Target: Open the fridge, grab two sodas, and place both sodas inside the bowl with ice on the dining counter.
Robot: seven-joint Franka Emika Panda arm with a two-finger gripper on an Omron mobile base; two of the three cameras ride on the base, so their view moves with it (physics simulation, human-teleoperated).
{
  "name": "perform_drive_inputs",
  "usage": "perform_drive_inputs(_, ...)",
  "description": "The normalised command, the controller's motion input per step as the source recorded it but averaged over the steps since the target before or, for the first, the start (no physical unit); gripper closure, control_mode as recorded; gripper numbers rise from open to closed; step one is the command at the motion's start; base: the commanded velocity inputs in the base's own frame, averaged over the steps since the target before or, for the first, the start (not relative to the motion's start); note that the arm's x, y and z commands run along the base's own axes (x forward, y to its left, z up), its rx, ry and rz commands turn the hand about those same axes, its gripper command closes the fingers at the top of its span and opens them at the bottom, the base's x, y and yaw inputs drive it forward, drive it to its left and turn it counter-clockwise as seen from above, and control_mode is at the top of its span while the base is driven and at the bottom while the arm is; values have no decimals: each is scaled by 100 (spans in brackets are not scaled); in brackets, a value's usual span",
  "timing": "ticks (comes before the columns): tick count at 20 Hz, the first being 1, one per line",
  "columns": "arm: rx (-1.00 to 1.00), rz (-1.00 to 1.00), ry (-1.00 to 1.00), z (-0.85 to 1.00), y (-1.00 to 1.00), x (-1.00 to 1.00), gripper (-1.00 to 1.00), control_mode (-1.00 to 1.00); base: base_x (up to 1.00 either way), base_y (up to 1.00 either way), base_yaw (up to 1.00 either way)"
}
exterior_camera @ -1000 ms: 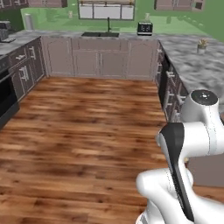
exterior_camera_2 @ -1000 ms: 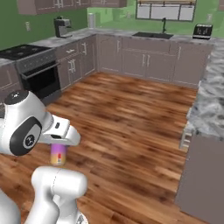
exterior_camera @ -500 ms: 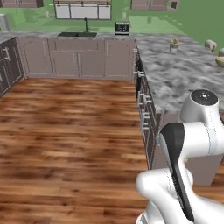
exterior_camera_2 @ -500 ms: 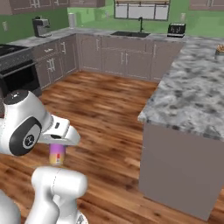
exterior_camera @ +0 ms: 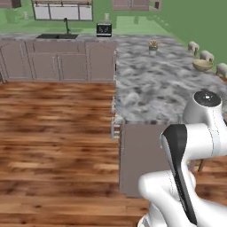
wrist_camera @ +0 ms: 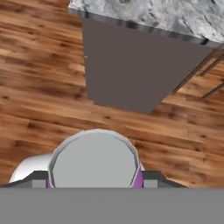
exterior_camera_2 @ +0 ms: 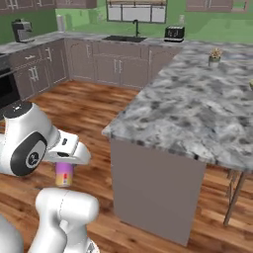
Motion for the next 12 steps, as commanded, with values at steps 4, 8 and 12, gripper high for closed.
perform_drive_inputs(4,0,0,0,0,0,0,100,100,38,-100,-2)
perform_drive_inputs(8,0,0,0,0,0,0,100,100,37,-100,-2)
perform_drive_inputs(12,0,0,0,0,0,0,100,100,32,-100,-1)
